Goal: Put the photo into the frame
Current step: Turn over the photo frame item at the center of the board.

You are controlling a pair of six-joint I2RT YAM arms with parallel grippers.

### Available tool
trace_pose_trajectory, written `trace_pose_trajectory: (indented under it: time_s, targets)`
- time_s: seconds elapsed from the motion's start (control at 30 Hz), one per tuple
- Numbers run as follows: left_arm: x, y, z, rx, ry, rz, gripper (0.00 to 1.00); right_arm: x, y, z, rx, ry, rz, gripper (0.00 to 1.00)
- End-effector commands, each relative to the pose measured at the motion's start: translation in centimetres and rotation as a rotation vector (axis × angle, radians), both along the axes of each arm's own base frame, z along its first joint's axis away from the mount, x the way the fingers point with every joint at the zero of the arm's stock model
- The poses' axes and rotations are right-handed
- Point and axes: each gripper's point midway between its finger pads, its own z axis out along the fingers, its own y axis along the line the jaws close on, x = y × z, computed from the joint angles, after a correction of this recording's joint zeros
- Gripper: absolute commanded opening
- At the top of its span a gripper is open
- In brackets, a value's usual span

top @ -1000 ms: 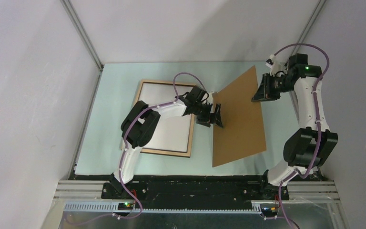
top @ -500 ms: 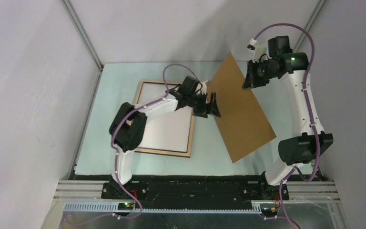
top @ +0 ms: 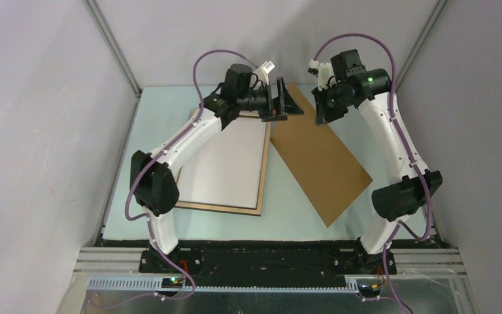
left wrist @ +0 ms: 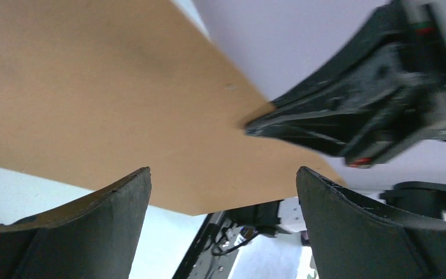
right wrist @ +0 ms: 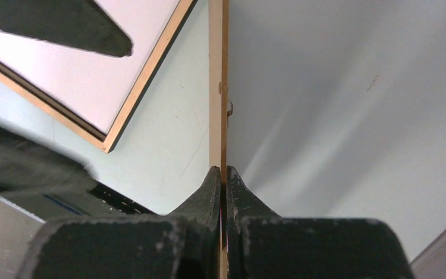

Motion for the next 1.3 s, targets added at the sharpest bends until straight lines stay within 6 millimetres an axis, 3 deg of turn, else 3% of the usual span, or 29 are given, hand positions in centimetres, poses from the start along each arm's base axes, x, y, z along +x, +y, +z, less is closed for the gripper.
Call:
trace_pose_trajectory:
  time_s: [0.0, 0.2, 0.47, 0.77, 0.93, 1.27]
  targets:
    - [0.2, -0.3, 4.5, -0.103, 0.059, 0.008, 1.0, 1.8, -0.6, 2.7, -0.063, -0.148, -0.036, 0.0]
    - [1.3, -0.8, 5.2, -0.143, 0.153, 0.061, 1.0, 1.3, 0.0, 2.9, -0.109, -0.185, -0.044, 0.0]
    - [2.1, -0.1, 3.5, -0.141, 0.263, 0.123, 1.0, 0.8, 0.1, 2.9, -0.125, -0.201, -0.07, 0.05]
    - [2.8, 0.2, 3.7, -0.146, 0.263, 0.154, 0.99, -0.4, 2.2, 2.4, -0.107, -0.191, -0.013, 0.17]
    - [3.0, 0.1, 3.1, -0.144, 0.29, 0.167, 1.0, -0.8, 2.8, 2.3, -0.1, -0.185, 0.006, 0.29]
    - [2.6, -0.1, 3.1, -0.147, 0.304, 0.17, 0.99, -2.5, 4.9, 3.4, 0.003, -0.172, 0.086, 0.41]
